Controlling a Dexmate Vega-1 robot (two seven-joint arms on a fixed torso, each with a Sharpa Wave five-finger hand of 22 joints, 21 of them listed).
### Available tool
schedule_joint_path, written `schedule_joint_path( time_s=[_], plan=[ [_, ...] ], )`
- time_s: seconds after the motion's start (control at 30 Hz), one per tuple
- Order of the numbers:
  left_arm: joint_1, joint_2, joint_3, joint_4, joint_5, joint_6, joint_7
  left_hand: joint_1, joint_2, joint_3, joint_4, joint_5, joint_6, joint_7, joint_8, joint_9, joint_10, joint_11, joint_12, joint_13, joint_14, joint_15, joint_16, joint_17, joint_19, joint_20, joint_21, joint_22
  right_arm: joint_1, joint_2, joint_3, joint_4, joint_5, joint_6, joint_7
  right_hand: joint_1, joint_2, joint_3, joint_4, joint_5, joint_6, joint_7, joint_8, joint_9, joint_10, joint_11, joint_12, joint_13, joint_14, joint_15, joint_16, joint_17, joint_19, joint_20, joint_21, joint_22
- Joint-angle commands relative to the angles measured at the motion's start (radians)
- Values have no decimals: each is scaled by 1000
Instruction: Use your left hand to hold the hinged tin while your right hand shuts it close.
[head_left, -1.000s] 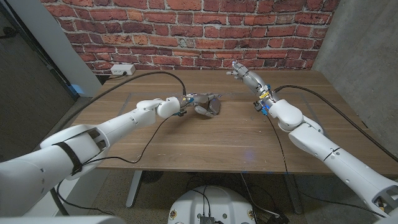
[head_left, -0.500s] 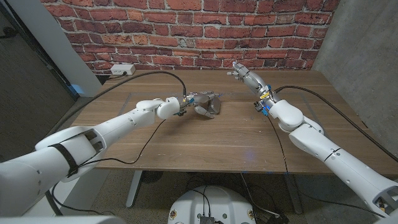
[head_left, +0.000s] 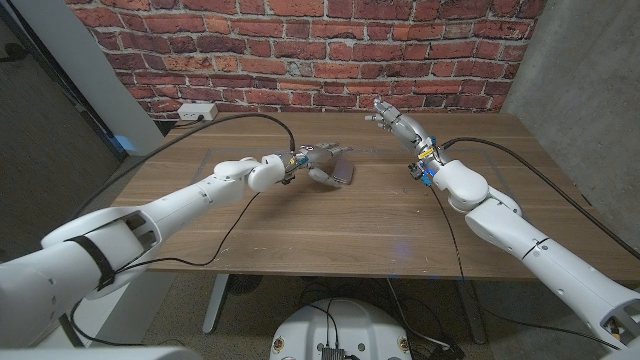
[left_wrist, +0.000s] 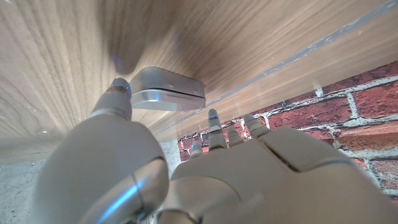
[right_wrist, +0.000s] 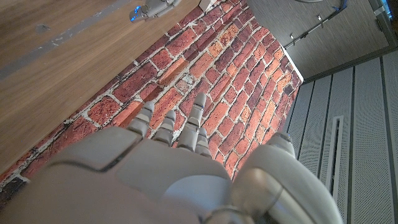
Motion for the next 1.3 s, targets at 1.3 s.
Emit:
schedule_joint_path(
  time_s=[1.3],
  plan=[
    [206, 111, -230, -228, -286, 152, -46, -96, -21, -72, 42, 15, -346, 43, -1, 0, -296, -49, -29, 2, -136, -22, -10, 8, -61, 14, -5, 7, 50, 10, -63, 62, -165, -40, -52, -64, 5, -33, 35, 13, 268, 22, 75, -2, 74, -25, 13, 0, 52, -65, 11, 9, 55, -47, 12, 6]
  ],
)
